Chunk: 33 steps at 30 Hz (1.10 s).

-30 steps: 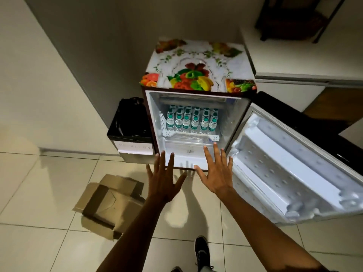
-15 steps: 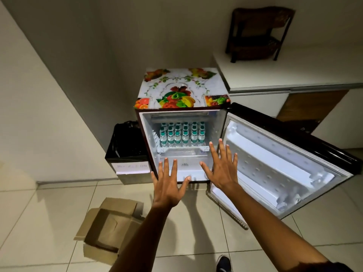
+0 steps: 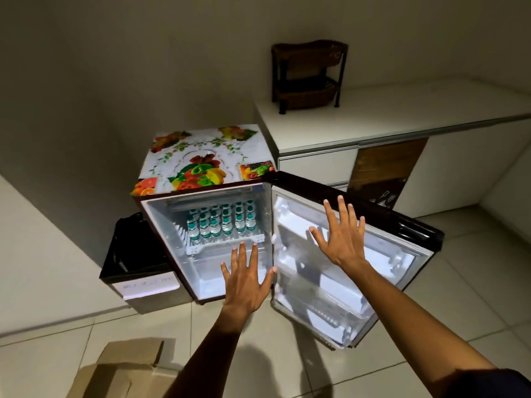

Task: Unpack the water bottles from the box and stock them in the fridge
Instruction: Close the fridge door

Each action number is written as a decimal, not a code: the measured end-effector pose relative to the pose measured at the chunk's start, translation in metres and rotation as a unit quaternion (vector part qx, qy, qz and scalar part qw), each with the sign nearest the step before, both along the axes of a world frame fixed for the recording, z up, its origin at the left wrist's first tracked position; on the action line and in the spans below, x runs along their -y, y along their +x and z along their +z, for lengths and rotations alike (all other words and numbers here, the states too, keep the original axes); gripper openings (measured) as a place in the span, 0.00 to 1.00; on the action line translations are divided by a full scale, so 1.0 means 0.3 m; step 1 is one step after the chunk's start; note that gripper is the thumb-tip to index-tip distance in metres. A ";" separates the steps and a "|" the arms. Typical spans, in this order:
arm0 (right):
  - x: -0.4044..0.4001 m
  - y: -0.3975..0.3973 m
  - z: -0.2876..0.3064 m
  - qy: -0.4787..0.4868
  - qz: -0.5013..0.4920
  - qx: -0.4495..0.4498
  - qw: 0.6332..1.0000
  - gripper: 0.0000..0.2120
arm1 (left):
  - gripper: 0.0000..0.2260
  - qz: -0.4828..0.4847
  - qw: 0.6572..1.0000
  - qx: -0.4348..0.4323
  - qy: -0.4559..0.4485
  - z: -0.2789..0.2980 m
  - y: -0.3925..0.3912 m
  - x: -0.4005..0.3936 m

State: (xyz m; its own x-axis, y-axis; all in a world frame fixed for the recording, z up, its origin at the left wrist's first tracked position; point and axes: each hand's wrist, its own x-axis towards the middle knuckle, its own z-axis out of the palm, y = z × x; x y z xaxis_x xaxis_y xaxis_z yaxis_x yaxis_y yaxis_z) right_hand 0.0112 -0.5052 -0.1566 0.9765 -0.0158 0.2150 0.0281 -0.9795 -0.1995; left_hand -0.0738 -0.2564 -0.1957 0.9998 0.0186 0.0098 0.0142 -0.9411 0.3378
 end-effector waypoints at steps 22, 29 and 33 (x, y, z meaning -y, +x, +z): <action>0.605 0.204 -0.057 -0.053 -0.054 -0.134 0.988 0.36 | 0.34 -0.101 0.995 0.001 -0.004 -0.021 0.183 0.570; 0.560 0.159 -0.046 0.055 -0.054 -0.043 0.996 0.25 | 0.34 -0.097 0.995 -0.005 -0.030 -0.052 0.171 0.534; 0.505 0.120 -0.040 0.098 -0.047 0.010 0.994 0.17 | 0.34 -0.106 0.993 0.013 -0.055 -0.076 0.144 0.513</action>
